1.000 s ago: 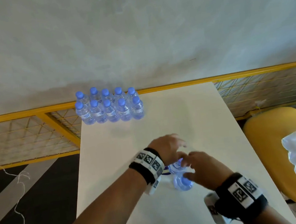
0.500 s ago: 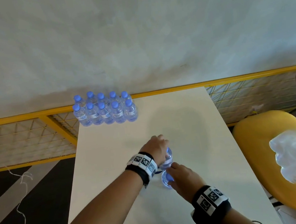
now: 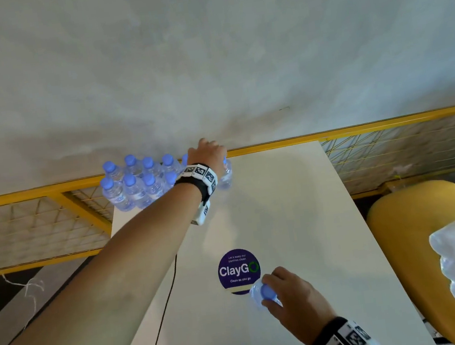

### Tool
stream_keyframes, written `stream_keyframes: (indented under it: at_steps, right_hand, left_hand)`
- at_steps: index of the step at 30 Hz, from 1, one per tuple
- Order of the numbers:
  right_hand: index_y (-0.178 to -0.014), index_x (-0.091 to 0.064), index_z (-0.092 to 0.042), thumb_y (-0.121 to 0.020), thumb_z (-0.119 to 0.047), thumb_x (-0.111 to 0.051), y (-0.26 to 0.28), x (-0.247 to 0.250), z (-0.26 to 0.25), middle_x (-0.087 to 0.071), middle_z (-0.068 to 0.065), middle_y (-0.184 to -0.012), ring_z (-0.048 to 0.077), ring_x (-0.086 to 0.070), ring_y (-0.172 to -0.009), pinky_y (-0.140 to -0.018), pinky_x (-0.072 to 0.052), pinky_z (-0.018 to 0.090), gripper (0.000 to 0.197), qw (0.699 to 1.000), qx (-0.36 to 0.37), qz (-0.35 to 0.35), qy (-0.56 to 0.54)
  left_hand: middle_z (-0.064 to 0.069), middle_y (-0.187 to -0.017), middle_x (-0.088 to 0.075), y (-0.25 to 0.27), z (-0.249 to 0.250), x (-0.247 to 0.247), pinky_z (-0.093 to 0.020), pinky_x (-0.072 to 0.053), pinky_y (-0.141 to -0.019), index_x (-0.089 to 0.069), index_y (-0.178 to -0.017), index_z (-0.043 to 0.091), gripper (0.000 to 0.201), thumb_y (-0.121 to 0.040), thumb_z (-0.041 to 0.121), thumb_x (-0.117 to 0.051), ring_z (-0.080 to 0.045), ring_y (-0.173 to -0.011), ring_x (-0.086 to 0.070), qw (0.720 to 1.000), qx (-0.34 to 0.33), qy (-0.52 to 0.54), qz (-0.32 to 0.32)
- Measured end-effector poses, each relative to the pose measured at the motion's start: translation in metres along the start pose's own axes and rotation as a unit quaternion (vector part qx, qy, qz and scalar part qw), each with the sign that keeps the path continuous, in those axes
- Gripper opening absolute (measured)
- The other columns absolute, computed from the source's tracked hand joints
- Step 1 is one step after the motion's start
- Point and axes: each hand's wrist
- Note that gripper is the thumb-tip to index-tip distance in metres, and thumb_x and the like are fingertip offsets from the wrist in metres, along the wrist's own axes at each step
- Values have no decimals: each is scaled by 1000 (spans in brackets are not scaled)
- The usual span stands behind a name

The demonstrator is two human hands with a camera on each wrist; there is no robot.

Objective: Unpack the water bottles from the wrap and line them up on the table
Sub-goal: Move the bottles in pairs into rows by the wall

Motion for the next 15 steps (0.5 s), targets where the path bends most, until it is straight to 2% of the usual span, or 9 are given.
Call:
stream_keyframes:
  at_steps: [4, 8, 12, 15]
  right_hand:
    - [-110, -56, -31, -88, -38, -59, -16, 4, 4, -52, -13, -102, 6, -53, -82, -69, -45, 18, 23, 1000, -4, 14, -21]
    - [-110, -58, -31, -87, -38, -62, -32, 5, 6, -53, -14, -101, 6, -57, -82, -68, -45, 16, 25, 1000, -2, 19, -21]
    - [-109, -58, -29, -85, -35, -64, -49, 11, 6, -54, -14, -99, 7, -58, -79, -68, -50, 19, 25, 999, 6, 33, -17]
    - [-109, -58, -30, -86, -35, -65, -60, 15, 4, -53, -14, -98, 5, -55, -76, -67, -51, 20, 25, 999, 10, 42, -11]
  left_hand:
    - [3, -113, -63, -35, -22, -20, -46, -47, -92, -69, -104, 24, 15, -93, 18, -61, -28, -119, -47, 1000, 26, 1, -16]
    - [3, -115, -62, -48, -33, -38, -47, -46, -97, -68, -112, 26, 18, -94, 23, -65, -28, -121, -47, 999, 35, 4, -39]
    - [3, -117, -62, -54, -40, -48, -47, -45, -94, -67, -116, 27, 20, -96, 26, -68, -27, -122, -47, 999, 28, 9, -26]
    - [4, -113, -64, -57, -47, -54, -44, -46, -90, -67, -109, 26, 14, -94, 25, -67, -27, -117, -50, 999, 28, 20, -3]
Point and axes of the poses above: each hand's wrist, its own y-axis away from the middle knuckle, its own x-axis out of the back of the hand, z = x × y
